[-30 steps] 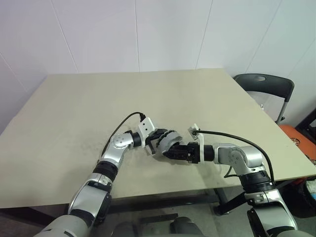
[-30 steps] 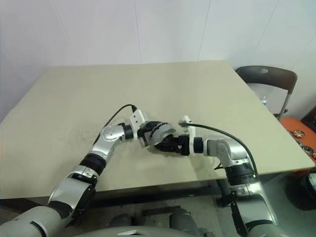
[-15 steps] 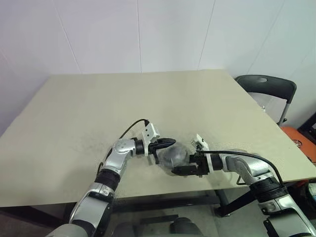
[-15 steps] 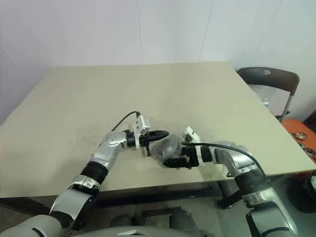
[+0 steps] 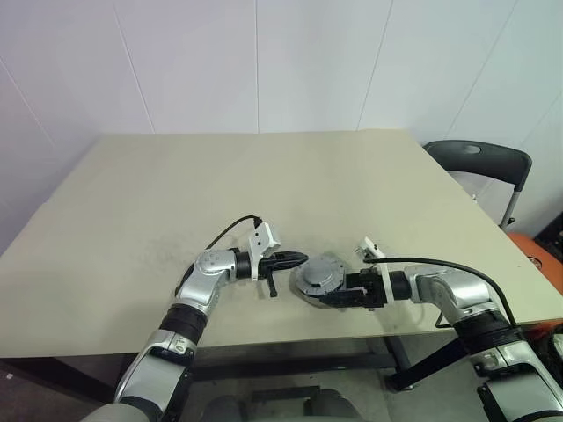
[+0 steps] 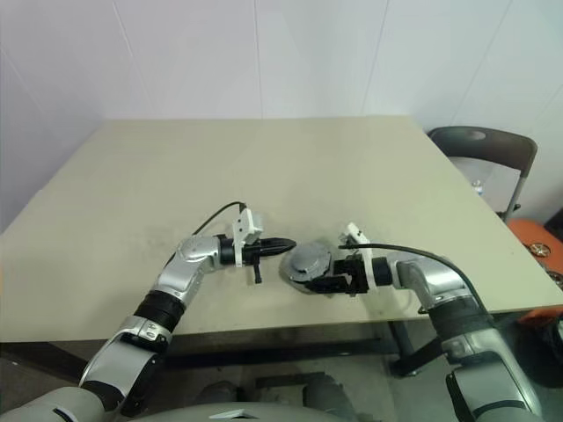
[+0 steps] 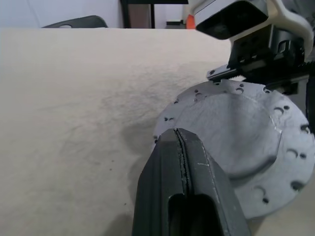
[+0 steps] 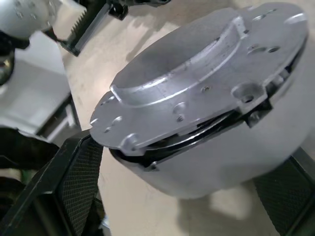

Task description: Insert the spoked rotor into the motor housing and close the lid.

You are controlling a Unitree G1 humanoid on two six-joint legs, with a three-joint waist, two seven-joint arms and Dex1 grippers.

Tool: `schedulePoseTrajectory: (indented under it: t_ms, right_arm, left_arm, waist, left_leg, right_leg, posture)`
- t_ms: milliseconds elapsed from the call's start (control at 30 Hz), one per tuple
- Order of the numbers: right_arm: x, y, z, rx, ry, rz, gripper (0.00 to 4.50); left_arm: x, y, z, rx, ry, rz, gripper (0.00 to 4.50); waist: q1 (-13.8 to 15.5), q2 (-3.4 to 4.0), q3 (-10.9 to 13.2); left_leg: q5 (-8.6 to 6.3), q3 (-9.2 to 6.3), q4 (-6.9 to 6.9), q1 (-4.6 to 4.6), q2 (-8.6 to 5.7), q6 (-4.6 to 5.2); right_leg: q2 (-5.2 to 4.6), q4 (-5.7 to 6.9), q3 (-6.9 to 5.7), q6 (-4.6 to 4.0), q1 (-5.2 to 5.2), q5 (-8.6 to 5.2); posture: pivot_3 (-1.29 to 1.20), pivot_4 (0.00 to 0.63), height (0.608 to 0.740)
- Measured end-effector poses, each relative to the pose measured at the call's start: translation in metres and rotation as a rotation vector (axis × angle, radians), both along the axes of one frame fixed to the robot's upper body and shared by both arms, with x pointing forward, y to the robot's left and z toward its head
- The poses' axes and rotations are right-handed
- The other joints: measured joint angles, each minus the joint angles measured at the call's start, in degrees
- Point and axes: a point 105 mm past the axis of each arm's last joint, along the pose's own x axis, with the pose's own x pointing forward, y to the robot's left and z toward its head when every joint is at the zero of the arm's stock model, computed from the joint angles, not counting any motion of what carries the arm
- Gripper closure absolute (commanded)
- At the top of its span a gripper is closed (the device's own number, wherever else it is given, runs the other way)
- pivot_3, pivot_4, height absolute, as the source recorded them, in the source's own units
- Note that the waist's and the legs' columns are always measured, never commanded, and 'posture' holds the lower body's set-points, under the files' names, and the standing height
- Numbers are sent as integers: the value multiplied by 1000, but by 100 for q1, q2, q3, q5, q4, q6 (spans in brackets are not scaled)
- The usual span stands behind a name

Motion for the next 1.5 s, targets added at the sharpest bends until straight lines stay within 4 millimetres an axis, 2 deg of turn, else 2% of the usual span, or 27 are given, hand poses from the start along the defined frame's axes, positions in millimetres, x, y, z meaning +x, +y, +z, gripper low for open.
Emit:
schedulePoseTrajectory:
  t_ms: [200,300,633,767,867,900,1500]
  right_arm:
    - [2,-3,12,123,58,-56,22]
    - [2,-4,13,134,66,-62,22]
    - [5,-5,11,144,72,-98,22]
    - [14,-1,0,120,75,-177,906]
    - [16,0,5,141,60,-189,1830]
    - [16,1,7,152,58,-190,2005]
    - [16,3,7,175,54,-200,2123]
  left_arm:
    - [-2,-2,-4,11,-5,2,4500]
    - [-2,-2,-3,10,-14,0,4500]
    - [1,-1,-6,23,-21,16,4500]
    - [1,-3,-6,20,-23,15,4500]
    - [1,-4,-2,14,-43,12,4500]
    - [2,-4,0,8,-54,9,4500]
    - [5,-5,5,-14,-86,37,4500]
  waist:
    - [-12,12,12]
    - [-11,17,16]
    - [-20,23,21]
    - [-26,26,23]
    - [-24,28,24]
    - [-22,27,24]
    - [-32,28,23]
  left_leg:
    - [-1,-15,-25,-6,2,3]
    - [-1,-20,-27,-4,2,3]
    - [-1,-21,-24,-4,1,3]
    - [-1,-20,-25,-4,1,3]
    - [-1,-21,-26,-4,1,3]
    - [-1,-23,-26,-1,1,3]
    - [-1,-26,-17,7,-1,3]
  right_leg:
    - [13,13,-1,35,-19,-14]
    - [14,21,-2,64,-21,-23]
    - [13,22,-2,66,-19,-24]
    - [13,22,-2,67,-20,-24]
    - [14,22,-2,67,-19,-24]
    - [14,22,-2,67,-15,-24]
    - [14,20,-1,67,-1,-24]
  posture:
    - [0,0,740]
    - [0,0,740]
    - [0,0,740]
    - [0,0,740]
    - [0,0,740]
    - [0,0,740]
    - [0,0,740]
